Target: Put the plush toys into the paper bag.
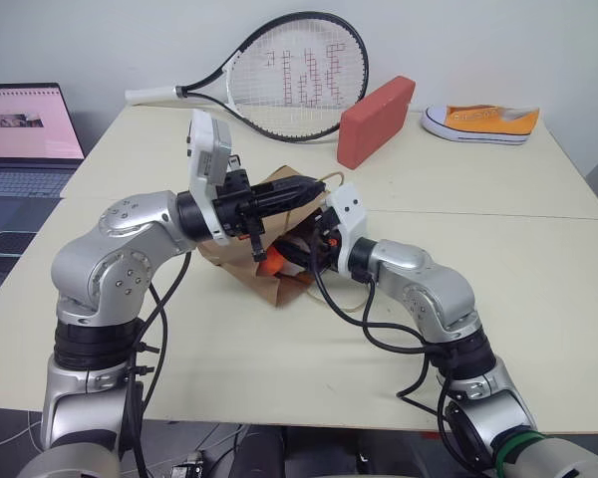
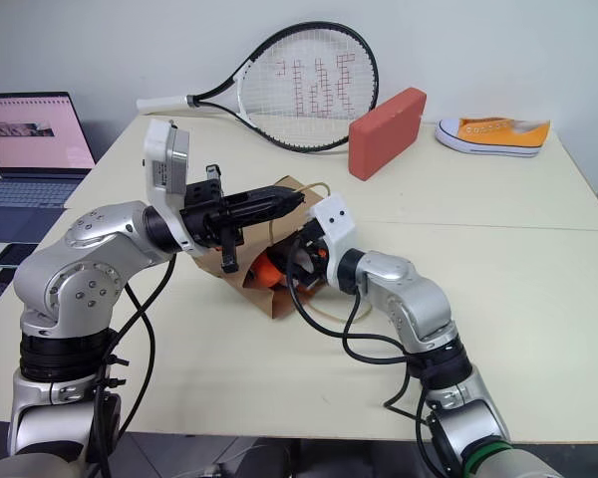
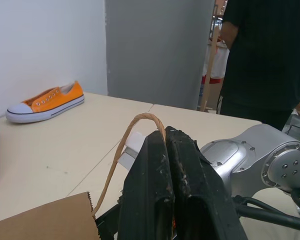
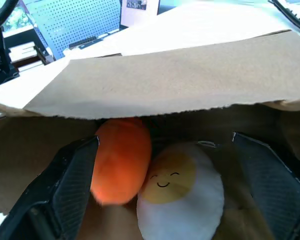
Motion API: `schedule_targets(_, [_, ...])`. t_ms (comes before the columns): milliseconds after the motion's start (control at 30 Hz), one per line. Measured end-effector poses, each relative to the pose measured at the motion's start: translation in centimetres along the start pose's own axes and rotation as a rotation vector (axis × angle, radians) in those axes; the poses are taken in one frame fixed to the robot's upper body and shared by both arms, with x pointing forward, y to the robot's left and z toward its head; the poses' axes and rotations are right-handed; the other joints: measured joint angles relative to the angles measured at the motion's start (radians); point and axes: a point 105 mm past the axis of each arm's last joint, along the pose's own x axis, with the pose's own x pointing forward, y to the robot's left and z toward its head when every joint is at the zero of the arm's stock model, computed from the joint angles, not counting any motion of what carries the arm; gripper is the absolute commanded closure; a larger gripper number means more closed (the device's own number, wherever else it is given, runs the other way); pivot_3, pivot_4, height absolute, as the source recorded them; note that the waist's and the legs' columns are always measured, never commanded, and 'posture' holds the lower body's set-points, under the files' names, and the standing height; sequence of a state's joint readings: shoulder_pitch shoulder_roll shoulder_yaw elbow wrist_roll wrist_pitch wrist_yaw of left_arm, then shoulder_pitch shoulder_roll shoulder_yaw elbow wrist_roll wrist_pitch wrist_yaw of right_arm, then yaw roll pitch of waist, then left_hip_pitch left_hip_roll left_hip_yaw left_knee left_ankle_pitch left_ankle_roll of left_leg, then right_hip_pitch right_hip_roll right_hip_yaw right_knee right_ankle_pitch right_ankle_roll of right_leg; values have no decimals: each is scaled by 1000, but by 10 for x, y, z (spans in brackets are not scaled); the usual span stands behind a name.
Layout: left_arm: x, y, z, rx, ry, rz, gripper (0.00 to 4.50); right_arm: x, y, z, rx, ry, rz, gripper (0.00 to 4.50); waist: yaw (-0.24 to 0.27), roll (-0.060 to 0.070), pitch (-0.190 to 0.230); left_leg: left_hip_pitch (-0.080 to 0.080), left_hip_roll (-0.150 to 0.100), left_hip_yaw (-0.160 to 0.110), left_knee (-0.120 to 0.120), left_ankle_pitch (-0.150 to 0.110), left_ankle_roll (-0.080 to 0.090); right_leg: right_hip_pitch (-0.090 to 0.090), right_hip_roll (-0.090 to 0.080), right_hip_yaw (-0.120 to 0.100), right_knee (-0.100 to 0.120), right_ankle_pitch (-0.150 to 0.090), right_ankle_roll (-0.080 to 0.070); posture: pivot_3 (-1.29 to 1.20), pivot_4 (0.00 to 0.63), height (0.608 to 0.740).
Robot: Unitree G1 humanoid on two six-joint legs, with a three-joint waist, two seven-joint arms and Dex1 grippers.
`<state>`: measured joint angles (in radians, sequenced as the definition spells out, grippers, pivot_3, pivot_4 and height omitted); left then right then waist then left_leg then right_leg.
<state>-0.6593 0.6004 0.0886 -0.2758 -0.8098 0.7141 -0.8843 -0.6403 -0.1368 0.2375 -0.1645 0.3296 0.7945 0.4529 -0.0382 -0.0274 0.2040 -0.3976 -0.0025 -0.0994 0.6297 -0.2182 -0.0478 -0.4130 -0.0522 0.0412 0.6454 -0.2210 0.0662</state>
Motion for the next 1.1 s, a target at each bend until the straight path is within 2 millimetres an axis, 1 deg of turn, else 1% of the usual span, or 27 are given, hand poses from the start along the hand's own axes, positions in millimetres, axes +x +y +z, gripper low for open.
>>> schedule_targets(200, [-1,2,-3,-1,7,10,4500,-22,0,6,-62,19,63,38,0,0,0,0,0,0,0,0,0,0,0,0,0,0,0,0,150,740])
schedule_targets(333, [-1,3,-4,3,12,19,4500,-51,-5,0,-93,86,111,38,5,0,0,-1,0,0,0,0,0,0,0,0,-1,0,0,0,150,740])
schedule_targets(467, [-1,4,-4,13,7,22,4500,-82,-6,-8,-112,155,181,38,5,0,0,-1,0,0,0,0,0,0,0,0,-1,0,0,0,150,740])
schedule_targets(567, [-1,4,-4,13,9,23,4500,-95,-14,-20,-127,203,164,38,4,0,0,-1,0,1,0,0,0,0,0,0,-1,0,0,0,150,740])
schedule_targets(633, [-2,4,-4,13,9,24,4500,-95,-26,-32,-153,239,112,38,1,0,0,0,0,2,0,0,0,0,0,1,-1,0,0,0,150,740])
schedule_targets(733, [-2,4,-4,13,10,24,4500,-88,-39,-53,-160,271,52,38,-2,0,0,0,0,2,0,0,0,0,0,1,-1,0,0,0,150,740])
schedule_targets(867, [-2,5,-5,17,14,30,4500,-76,-45,-73,-167,289,32,38,-1,0,0,-1,0,1,0,0,0,-1,0,1,-1,0,0,0,150,740])
schedule_targets(933, [-2,5,-5,16,15,31,4500,-73,-45,-80,-171,303,35,412,0,0,0,-1,0,1,0,0,0,-1,0,1,-1,0,0,0,150,740])
schedule_targets(1000, [-2,5,-6,14,16,32,4500,-70,-48,-88,-169,317,26,965,0,0,0,-1,0,1,0,0,0,-1,0,1,0,0,0,0,150,740])
schedule_targets(1100, [-2,5,-7,11,18,33,4500,-70,-51,-94,-160,334,14,2101,1,0,0,-1,0,1,0,0,0,-1,0,1,-1,0,0,0,150,740])
